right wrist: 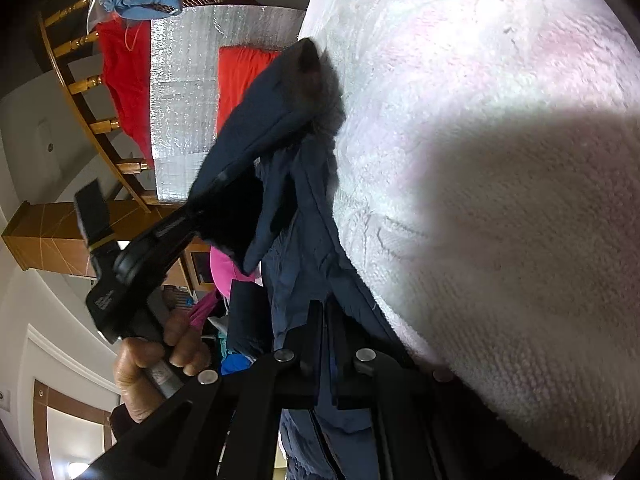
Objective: Fold large clothes
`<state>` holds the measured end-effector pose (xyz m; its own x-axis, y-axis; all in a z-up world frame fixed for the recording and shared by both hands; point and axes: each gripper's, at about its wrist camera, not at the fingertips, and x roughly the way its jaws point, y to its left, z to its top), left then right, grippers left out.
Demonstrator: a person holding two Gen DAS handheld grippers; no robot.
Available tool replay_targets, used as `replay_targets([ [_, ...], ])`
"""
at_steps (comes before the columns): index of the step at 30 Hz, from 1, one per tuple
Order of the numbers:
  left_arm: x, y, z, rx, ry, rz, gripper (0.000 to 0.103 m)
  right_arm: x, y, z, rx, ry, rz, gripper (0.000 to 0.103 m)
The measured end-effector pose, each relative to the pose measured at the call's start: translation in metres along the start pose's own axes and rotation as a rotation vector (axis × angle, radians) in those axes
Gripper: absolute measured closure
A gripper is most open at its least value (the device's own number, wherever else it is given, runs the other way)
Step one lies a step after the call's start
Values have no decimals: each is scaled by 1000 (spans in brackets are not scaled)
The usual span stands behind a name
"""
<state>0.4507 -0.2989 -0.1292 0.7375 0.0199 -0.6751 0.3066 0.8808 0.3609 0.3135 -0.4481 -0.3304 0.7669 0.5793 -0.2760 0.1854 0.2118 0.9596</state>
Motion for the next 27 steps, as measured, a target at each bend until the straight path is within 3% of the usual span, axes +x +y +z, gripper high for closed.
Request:
replay_targets([
  [4, -6, 48, -13, -211, 32, -111, 94, -3, -2, -1, -8, 1, -1, 101],
  [10, 8, 104, -70, -428, 130, -197, 94, 0, 0, -2, -24, -9, -19, 103],
  [15, 30, 131, -126, -648, 233, -387, 90, 1, 3, -3, -36, -15, -41, 103],
  [16, 28, 134, -130, -661, 239, -405, 86, 2, 4, -3, -37, -16, -43, 103],
  [19, 24, 133, -143, -664, 268, -397, 47, 2, 4, -4, -41, -19, -53, 103],
  [20, 20, 133, -147, -667, 267, -390, 38, 2, 5, -4, -43, -21, -58, 103],
  [24, -2, 140, -152, -678, 232, -408, 37, 3, 9, -6, -55, -33, -75, 103],
  [27, -26, 137, -140, -595, 134, -320, 36, 4, 11, -8, -62, -40, -87, 103],
])
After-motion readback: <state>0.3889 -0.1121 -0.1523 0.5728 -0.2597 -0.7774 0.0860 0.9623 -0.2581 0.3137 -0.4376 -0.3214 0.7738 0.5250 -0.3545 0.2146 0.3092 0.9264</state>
